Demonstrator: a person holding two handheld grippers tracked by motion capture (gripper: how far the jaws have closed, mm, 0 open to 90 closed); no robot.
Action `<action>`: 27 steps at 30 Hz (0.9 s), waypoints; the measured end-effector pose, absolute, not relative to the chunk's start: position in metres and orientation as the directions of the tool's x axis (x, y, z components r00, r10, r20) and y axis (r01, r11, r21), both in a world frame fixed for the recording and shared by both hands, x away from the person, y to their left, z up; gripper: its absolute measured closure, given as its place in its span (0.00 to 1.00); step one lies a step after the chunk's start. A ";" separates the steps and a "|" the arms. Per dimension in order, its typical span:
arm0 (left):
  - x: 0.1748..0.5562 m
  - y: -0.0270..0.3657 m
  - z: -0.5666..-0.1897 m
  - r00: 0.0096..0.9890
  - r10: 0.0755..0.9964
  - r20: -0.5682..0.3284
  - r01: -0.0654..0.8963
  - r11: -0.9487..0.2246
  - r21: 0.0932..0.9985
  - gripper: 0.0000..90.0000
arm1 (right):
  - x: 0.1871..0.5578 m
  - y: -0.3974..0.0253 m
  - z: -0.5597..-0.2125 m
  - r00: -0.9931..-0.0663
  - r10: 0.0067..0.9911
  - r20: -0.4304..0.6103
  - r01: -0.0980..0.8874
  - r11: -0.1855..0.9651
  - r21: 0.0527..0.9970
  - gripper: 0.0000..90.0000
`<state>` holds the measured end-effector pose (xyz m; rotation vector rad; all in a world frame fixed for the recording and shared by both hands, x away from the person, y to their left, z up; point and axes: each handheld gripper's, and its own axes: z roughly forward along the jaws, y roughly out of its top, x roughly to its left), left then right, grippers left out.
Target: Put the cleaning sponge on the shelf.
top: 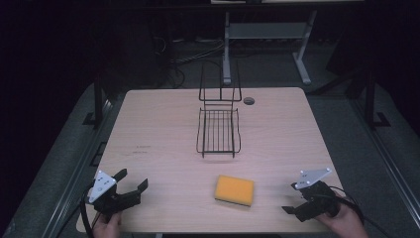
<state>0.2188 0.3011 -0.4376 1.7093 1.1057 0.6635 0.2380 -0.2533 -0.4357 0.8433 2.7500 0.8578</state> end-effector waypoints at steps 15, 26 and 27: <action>0.219 0.302 -0.438 0.436 0.898 -0.053 0.375 -0.128 0.918 0.16 | 0.240 -0.231 -0.435 -0.868 0.496 0.031 0.432 0.721 0.543 0.19; 0.219 0.301 -0.438 0.436 0.898 -0.054 0.377 -0.128 0.917 0.16 | 0.241 -0.218 -0.427 -0.885 0.466 0.014 0.398 0.740 0.542 0.18; 0.219 0.301 -0.438 0.436 0.898 -0.054 0.377 -0.128 0.917 0.16 | 0.241 -0.218 -0.427 -0.885 0.466 0.014 0.398 0.740 0.542 0.18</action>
